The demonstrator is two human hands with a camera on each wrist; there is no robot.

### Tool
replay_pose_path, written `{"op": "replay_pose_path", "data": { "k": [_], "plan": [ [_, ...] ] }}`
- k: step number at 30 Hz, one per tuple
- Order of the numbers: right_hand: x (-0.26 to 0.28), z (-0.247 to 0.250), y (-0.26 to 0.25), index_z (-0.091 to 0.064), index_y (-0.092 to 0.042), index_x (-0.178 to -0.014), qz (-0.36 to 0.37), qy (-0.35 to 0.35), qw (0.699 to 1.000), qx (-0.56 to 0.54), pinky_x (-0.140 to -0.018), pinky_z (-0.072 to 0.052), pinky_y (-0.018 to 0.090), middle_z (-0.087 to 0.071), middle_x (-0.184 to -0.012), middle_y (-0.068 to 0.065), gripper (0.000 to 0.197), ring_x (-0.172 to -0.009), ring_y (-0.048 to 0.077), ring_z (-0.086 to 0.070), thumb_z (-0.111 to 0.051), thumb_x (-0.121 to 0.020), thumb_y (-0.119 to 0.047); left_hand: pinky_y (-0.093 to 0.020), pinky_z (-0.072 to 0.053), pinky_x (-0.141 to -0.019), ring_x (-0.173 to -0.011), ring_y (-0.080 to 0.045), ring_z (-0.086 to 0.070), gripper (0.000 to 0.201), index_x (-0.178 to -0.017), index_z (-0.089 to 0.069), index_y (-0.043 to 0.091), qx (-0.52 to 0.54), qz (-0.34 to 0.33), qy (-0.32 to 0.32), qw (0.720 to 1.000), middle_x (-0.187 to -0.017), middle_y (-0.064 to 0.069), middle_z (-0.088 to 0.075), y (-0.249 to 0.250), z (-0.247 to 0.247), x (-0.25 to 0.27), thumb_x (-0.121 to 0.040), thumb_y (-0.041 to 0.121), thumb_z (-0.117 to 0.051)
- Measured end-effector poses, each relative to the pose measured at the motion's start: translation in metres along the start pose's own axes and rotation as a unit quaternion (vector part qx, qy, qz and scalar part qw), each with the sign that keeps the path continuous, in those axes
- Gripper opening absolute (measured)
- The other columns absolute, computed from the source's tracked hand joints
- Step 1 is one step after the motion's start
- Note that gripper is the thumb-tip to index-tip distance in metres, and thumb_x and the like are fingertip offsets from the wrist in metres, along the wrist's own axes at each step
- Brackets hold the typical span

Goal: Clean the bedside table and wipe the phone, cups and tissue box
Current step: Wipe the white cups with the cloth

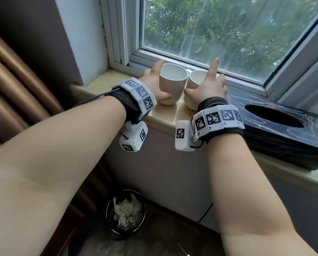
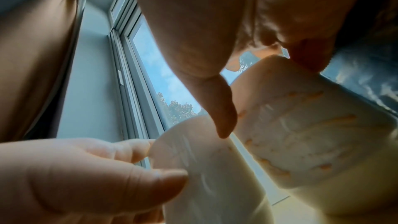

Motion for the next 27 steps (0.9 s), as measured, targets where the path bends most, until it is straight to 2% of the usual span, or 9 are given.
{"op": "replay_pose_path", "data": {
  "k": [3,7,10,14,18,22,27],
  "plan": [
    [-0.005,0.003,0.004,0.016,-0.029,-0.146,-0.019,-0.004,1.000,-0.003,-0.110,-0.024,0.043,-0.014,-0.150,0.020,0.105,-0.136,0.035,-0.023,-0.064,-0.080,-0.044,-0.043,-0.032,-0.110,-0.128,-0.032,-0.042,0.100,-0.149,-0.004,0.029,0.004,-0.001,0.004,1.000,-0.143,-0.017,-0.029,0.003,-0.004,-0.009,-0.076,0.034,-0.073],
    [-0.009,0.005,0.004,0.016,-0.026,-0.146,-0.014,-0.011,1.000,0.015,-0.106,-0.029,0.041,-0.033,-0.140,0.019,0.108,-0.131,0.034,-0.030,-0.064,-0.078,-0.050,-0.042,-0.030,-0.111,-0.130,-0.031,-0.039,0.106,-0.149,-0.004,0.028,0.014,-0.005,0.014,1.000,-0.145,-0.014,-0.031,0.003,-0.002,-0.018,-0.071,0.037,-0.076],
    [-0.011,0.005,0.002,0.015,-0.027,-0.146,-0.008,-0.009,1.000,0.009,-0.108,-0.028,0.039,-0.030,-0.140,0.019,0.109,-0.131,0.033,-0.031,-0.065,-0.076,-0.050,-0.034,-0.034,-0.107,-0.129,-0.027,-0.042,0.108,-0.149,-0.006,0.026,0.043,-0.019,0.021,0.999,-0.143,-0.011,-0.037,0.004,0.003,-0.020,-0.070,0.034,-0.078],
    [-0.012,0.000,-0.001,0.015,-0.031,-0.146,-0.001,-0.036,0.999,-0.018,-0.104,-0.034,0.037,-0.022,-0.141,0.016,0.111,-0.125,0.034,-0.043,-0.068,-0.074,-0.047,-0.033,-0.035,-0.102,-0.129,-0.025,-0.041,0.107,-0.147,-0.011,0.020,0.039,-0.001,0.034,0.999,-0.143,-0.008,-0.037,0.002,0.011,-0.021,-0.066,0.037,-0.080],
    [-0.013,-0.004,-0.003,0.011,-0.032,-0.146,0.000,-0.049,0.998,-0.028,-0.106,-0.034,0.039,-0.018,-0.144,0.015,0.108,-0.128,0.035,-0.040,-0.069,-0.074,-0.045,-0.030,-0.035,-0.101,-0.130,-0.022,-0.039,0.101,-0.143,-0.024,0.014,0.008,0.004,0.030,1.000,-0.142,-0.007,-0.038,-0.003,0.015,-0.020,-0.065,0.041,-0.080],
    [-0.010,-0.003,-0.004,0.000,-0.035,-0.145,0.004,-0.043,0.997,-0.067,-0.106,-0.035,0.040,-0.019,-0.144,0.012,0.102,-0.128,0.034,-0.038,-0.072,-0.073,-0.039,-0.032,-0.037,-0.098,-0.124,-0.023,-0.043,0.099,-0.141,-0.028,0.015,0.007,0.008,0.036,0.999,-0.137,-0.007,-0.042,-0.013,0.026,-0.011,-0.062,0.041,-0.082],
    [0.009,-0.002,-0.025,-0.012,-0.034,-0.140,0.042,-0.032,0.992,-0.117,-0.106,-0.036,0.040,-0.026,-0.138,0.009,0.093,-0.123,0.028,-0.042,-0.074,-0.070,-0.038,-0.027,-0.036,-0.090,-0.120,-0.022,-0.046,0.096,-0.140,-0.029,0.015,0.023,-0.001,0.063,0.998,-0.134,-0.007,-0.045,-0.032,0.063,0.013,-0.063,0.035,-0.082]
  ]
}}
Point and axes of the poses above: each hand's wrist, its own x-axis away from the middle knuckle, its own z-axis out of the back of the hand, y = z × x, the point moved 10 cm from there along -x, towards the middle knuckle
